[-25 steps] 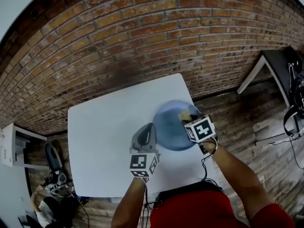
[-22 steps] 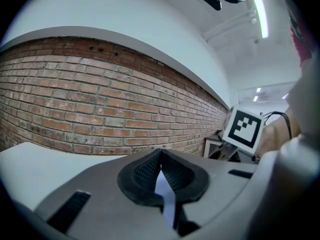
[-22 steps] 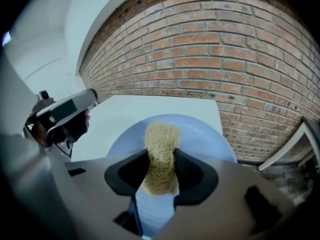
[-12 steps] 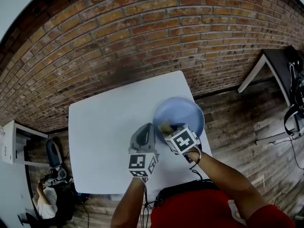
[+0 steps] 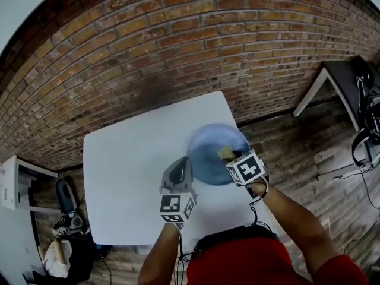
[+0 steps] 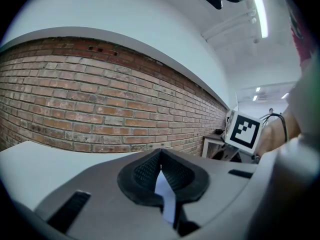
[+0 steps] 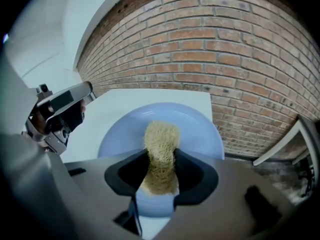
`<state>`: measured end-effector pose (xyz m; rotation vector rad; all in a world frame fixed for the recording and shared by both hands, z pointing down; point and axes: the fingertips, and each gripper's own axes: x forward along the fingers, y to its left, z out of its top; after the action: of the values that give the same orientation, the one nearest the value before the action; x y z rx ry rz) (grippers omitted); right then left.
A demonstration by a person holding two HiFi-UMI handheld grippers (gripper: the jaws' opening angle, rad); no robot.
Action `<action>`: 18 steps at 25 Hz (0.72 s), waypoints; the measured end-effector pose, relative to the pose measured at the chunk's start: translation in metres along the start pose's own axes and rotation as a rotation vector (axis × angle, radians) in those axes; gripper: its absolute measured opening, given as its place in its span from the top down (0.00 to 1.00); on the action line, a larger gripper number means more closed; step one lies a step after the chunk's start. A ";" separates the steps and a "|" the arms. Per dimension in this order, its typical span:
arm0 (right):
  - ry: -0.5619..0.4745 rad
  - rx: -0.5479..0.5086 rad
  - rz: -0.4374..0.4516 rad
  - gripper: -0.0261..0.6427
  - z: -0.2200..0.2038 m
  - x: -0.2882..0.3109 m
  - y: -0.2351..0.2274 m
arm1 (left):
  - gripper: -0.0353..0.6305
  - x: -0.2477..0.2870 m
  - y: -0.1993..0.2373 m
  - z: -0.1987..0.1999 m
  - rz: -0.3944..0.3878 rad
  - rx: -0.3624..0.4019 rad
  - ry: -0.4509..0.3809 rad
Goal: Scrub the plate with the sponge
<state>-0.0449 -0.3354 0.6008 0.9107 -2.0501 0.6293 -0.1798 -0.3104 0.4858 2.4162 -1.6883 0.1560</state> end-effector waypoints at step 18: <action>-0.459 0.008 0.139 0.72 0.056 -0.127 0.015 | 0.93 -0.025 -0.041 0.067 -0.015 0.001 -0.118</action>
<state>-0.0277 -0.3160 0.4641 0.9923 -2.5381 0.5362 -0.1513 -0.2885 0.4115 2.4834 -1.7171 0.0122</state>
